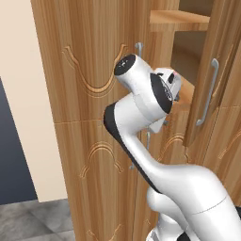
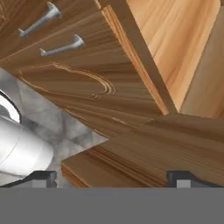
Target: Retrieve the tupperware from the cabinet, then place the raw meat into the tupperware to avoid contamination.
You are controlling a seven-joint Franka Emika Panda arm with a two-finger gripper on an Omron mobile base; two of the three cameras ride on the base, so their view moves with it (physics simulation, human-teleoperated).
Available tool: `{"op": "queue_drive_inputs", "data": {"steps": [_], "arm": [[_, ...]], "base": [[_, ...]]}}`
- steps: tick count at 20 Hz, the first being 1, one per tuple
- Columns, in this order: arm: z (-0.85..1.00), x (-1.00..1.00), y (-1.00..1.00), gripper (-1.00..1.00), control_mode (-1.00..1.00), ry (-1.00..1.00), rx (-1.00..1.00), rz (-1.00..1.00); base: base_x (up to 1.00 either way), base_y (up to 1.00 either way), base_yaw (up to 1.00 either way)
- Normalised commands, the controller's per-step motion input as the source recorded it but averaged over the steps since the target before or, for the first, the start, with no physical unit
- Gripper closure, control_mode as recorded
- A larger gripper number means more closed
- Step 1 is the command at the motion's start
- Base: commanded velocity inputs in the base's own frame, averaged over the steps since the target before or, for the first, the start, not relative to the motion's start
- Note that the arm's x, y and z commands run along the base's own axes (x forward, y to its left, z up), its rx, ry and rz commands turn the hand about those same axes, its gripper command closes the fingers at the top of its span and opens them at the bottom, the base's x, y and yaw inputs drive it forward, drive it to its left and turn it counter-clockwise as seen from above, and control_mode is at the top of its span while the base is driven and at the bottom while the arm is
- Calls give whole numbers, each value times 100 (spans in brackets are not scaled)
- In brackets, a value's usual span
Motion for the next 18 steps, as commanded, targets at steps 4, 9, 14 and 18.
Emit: {"op": "queue_drive_inputs", "data": {"steps": [4,9,14,18], "arm": [[-16,0,-51,-100,-100,36,-7,-15],[-18,1,-39,-100,-100,38,-11,-17],[-29,-15,-43,-100,-100,27,-4,-22],[-25,-54,-51,-100,-100,13,0,-16]], "base": [[0,0,0],[0,0,0],[0,0,0],[0,0,0]]}}
